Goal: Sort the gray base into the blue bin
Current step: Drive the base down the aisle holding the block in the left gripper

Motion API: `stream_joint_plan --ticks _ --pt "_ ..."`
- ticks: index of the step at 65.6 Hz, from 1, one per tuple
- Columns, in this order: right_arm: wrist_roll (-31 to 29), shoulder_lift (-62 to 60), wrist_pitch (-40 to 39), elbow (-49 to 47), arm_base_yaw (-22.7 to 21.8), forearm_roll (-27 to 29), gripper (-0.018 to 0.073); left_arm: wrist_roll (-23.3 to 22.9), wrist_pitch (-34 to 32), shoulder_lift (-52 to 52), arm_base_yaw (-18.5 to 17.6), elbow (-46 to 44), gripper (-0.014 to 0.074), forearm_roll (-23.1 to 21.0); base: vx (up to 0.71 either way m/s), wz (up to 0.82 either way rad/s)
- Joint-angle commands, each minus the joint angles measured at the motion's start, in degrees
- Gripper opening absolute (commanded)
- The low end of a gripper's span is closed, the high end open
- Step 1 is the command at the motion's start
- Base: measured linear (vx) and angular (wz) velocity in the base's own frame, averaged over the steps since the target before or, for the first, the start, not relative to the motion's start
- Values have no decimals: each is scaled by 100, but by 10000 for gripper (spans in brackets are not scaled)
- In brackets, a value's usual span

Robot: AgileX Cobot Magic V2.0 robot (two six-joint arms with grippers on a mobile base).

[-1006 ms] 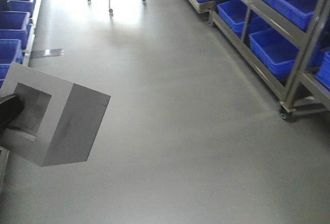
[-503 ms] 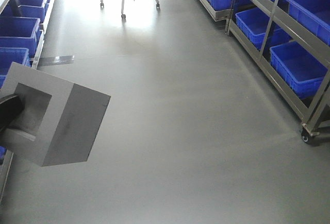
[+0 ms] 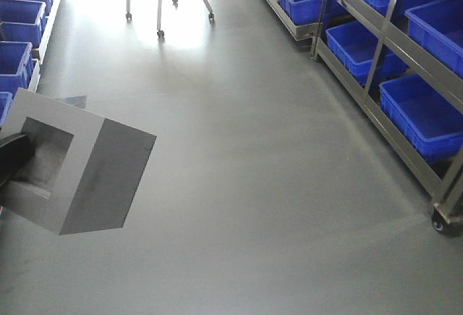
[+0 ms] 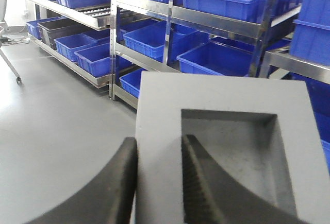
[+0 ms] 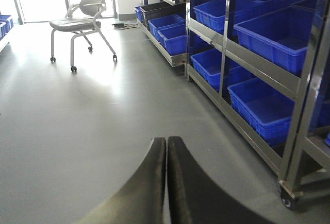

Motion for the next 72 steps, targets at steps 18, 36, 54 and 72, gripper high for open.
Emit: stream_joint_plan --ticks 18,36,54,72 --pt "-59 18 -426 5 -9 -31 -5 -67 -635 -9 -27 -194 -6 -20 42 10" --pt "-59 18 -426 5 -9 -31 -5 -67 -628 -9 -27 -194 -6 -20 44 20" --pt "-59 18 -426 5 -9 -31 -5 -67 -628 -9 -27 -194 -6 -20 44 18" --pt "-59 18 -426 5 -9 -31 -5 -67 -628 -9 -27 -194 -6 -20 44 6"
